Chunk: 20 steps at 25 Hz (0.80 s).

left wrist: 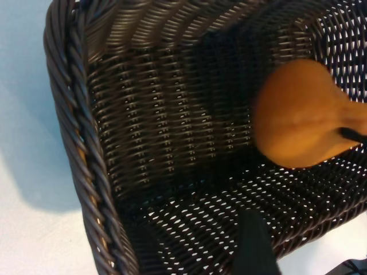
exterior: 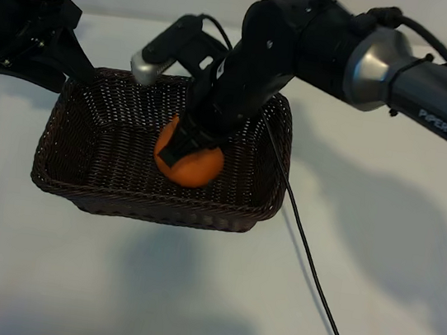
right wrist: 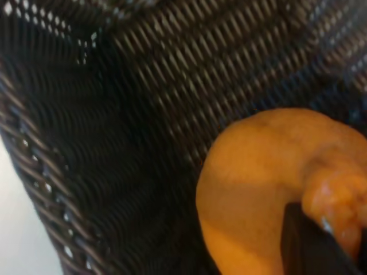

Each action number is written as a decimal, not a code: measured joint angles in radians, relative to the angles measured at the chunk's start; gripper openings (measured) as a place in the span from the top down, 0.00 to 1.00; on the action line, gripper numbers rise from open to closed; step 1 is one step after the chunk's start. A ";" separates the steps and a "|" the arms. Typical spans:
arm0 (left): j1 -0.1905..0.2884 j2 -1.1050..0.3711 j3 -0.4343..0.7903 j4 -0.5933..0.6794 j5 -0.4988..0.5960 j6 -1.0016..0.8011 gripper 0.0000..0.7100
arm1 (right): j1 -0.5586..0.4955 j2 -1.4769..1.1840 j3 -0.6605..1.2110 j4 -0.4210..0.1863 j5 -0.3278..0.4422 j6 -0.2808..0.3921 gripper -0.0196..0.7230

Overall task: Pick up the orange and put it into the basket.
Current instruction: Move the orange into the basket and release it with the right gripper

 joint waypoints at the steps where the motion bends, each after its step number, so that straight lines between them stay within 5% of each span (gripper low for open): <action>1: 0.000 0.000 0.000 0.000 0.000 0.000 0.30 | 0.000 0.005 0.000 -0.001 0.006 -0.004 0.90; 10: 0.000 0.000 0.000 0.000 0.000 0.000 0.30 | 0.000 0.012 0.001 0.000 0.019 -0.010 0.87; 20: 0.000 0.000 0.000 0.000 0.000 0.000 0.30 | 0.000 0.012 0.001 0.039 0.072 0.013 0.33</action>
